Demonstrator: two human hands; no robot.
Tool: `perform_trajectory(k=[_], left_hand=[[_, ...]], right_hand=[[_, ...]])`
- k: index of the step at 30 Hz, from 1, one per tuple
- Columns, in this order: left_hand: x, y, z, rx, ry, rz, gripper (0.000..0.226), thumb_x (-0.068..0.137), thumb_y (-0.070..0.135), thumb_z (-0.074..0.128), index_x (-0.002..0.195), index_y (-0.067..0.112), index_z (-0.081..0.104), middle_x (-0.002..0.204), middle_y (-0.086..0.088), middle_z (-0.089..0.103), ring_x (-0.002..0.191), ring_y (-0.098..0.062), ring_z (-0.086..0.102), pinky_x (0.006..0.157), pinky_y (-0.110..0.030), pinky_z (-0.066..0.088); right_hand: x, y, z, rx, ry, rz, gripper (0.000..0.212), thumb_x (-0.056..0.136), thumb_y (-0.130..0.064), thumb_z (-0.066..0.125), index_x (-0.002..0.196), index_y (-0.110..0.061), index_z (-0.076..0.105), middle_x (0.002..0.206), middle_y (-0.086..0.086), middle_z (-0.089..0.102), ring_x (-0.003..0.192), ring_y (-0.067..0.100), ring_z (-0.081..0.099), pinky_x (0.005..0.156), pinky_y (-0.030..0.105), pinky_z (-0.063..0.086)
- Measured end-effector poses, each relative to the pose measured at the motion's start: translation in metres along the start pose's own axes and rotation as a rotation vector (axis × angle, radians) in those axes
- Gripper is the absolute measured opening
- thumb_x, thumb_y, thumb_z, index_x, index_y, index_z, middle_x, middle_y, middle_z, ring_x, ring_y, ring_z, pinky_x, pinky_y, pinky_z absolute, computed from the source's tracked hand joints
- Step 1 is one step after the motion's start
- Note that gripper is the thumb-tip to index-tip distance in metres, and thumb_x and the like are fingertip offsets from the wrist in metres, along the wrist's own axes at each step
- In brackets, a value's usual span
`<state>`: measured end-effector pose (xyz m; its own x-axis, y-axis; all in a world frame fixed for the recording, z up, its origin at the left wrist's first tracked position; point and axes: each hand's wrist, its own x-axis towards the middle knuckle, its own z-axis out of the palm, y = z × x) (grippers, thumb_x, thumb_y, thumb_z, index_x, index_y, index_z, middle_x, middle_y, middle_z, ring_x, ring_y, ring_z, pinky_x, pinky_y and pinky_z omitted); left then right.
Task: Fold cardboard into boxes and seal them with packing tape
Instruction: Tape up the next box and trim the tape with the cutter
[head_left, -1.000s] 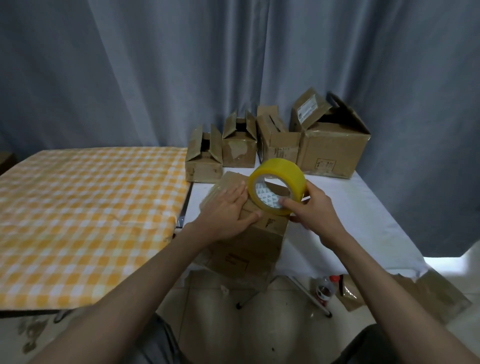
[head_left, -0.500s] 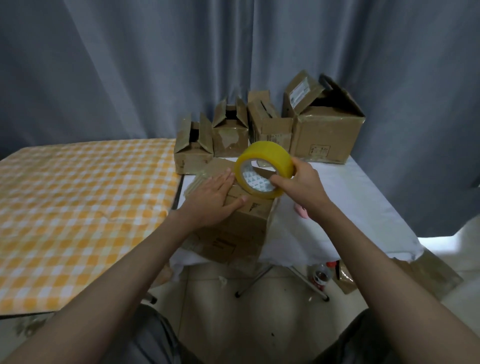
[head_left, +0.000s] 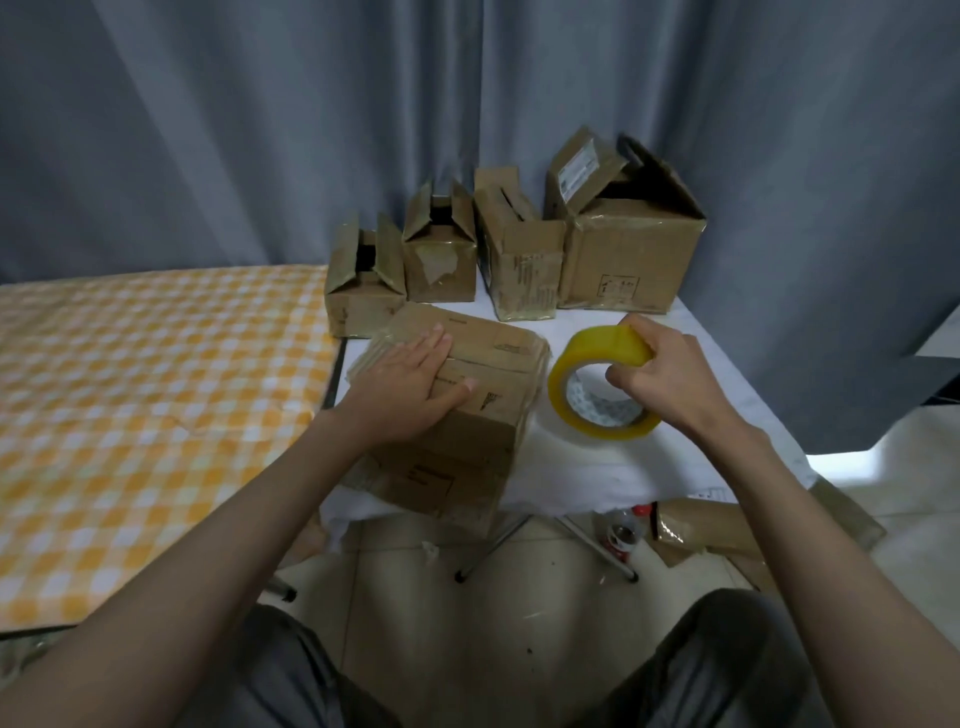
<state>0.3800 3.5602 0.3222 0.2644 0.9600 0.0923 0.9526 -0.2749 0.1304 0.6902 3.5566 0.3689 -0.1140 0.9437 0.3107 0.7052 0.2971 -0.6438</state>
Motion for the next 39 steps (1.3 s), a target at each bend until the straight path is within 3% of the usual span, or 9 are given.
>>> perform_trajectory(k=[12, 16, 19, 22, 28, 32, 34, 36, 39], left_hand=[[0.0, -0.002, 0.001, 0.013, -0.017, 0.019, 0.091, 0.088, 0.079, 0.011, 0.159, 0.022, 0.005, 0.166, 0.003, -0.001, 0.152, -0.011, 0.005, 0.118, -0.029, -0.004], [-0.001, -0.003, -0.001, 0.008, -0.019, 0.017, 0.094, 0.085, 0.082, 0.01, 0.159, 0.024, 0.006, 0.166, 0.005, 0.0, 0.152, -0.011, 0.006, 0.115, -0.027, -0.006], [0.001, -0.009, -0.005, -0.006, -0.046, 0.036, 0.098, 0.082, 0.086, 0.005, 0.159, 0.026, 0.005, 0.166, 0.007, 0.0, 0.152, -0.01, 0.006, 0.117, -0.028, -0.002], [0.003, -0.019, -0.012, -0.021, -0.072, 0.069, 0.096, 0.083, 0.086, 0.006, 0.159, 0.027, 0.006, 0.166, 0.008, 0.002, 0.151, -0.009, 0.008, 0.122, -0.03, 0.002], [0.023, -0.027, -0.041, 0.101, -0.135, -0.045, 0.071, 0.102, 0.056, 0.027, 0.158, 0.014, 0.016, 0.165, -0.008, 0.015, 0.151, -0.021, 0.015, 0.122, -0.037, 0.012], [0.036, 0.023, -0.034, -0.096, -0.027, -0.132, 0.029, 0.103, 0.03, 0.042, 0.124, 0.011, 0.047, 0.12, -0.016, 0.057, 0.119, -0.038, 0.054, 0.088, -0.039, 0.042], [0.039, 0.044, -0.018, -0.16, -0.043, -0.191, 0.052, 0.103, 0.044, 0.038, 0.137, 0.005, 0.044, 0.141, -0.022, 0.047, 0.135, -0.039, 0.041, 0.105, -0.044, 0.038], [0.04, 0.054, -0.006, -0.146, -0.051, -0.246, 0.088, 0.096, 0.068, 0.027, 0.153, 0.001, 0.026, 0.161, -0.021, 0.019, 0.149, -0.034, 0.02, 0.121, -0.049, 0.016], [0.04, 0.052, 0.005, -0.153, -0.004, -0.265, 0.121, 0.073, 0.093, 0.009, 0.156, 0.005, 0.019, 0.164, -0.016, 0.013, 0.151, -0.03, 0.014, 0.121, -0.05, 0.004]], right_hand=[[-0.007, 0.019, 0.016, 0.022, -0.018, 0.043, 0.024, 0.065, -0.032, 0.06, 0.082, -0.017, 0.053, 0.067, 0.001, 0.059, 0.063, 0.009, 0.055, 0.046, 0.016, 0.037], [-0.007, 0.018, 0.015, 0.011, -0.02, 0.062, 0.02, 0.067, -0.03, 0.062, 0.081, -0.018, 0.054, 0.069, 0.001, 0.06, 0.067, 0.015, 0.058, 0.053, 0.029, 0.044], [-0.019, 0.021, 0.019, 0.062, 0.007, 0.089, 0.035, 0.061, -0.047, 0.059, 0.082, -0.019, 0.053, 0.068, -0.005, 0.06, 0.066, 0.005, 0.057, 0.048, 0.02, 0.042], [-0.036, 0.027, 0.035, 0.103, 0.008, 0.089, 0.034, 0.077, -0.04, 0.073, 0.093, -0.02, 0.05, 0.083, 0.001, 0.061, 0.076, 0.013, 0.058, 0.055, 0.027, 0.042], [-0.038, 0.013, 0.069, 0.321, -0.126, 0.047, 0.04, 0.083, -0.032, 0.078, 0.097, -0.012, 0.046, 0.08, -0.004, 0.051, 0.069, 0.006, 0.049, 0.056, 0.023, 0.036], [-0.033, 0.014, 0.075, 0.388, -0.157, 0.074, 0.038, 0.086, -0.023, 0.077, 0.101, -0.006, 0.047, 0.091, 0.013, 0.055, 0.081, 0.024, 0.055, 0.067, 0.044, 0.044], [-0.032, 0.02, 0.073, 0.384, -0.169, 0.079, 0.034, 0.086, -0.017, 0.075, 0.101, -0.004, 0.048, 0.093, 0.018, 0.056, 0.081, 0.026, 0.054, 0.067, 0.044, 0.044], [-0.03, 0.026, 0.068, 0.367, -0.183, 0.06, 0.029, 0.087, -0.014, 0.073, 0.1, -0.006, 0.049, 0.09, 0.014, 0.055, 0.079, 0.019, 0.053, 0.066, 0.037, 0.043], [-0.022, 0.03, 0.054, 0.365, -0.195, 0.06, 0.025, 0.086, -0.011, 0.072, 0.099, -0.007, 0.05, 0.088, 0.005, 0.056, 0.079, 0.015, 0.055, 0.064, 0.03, 0.045]])
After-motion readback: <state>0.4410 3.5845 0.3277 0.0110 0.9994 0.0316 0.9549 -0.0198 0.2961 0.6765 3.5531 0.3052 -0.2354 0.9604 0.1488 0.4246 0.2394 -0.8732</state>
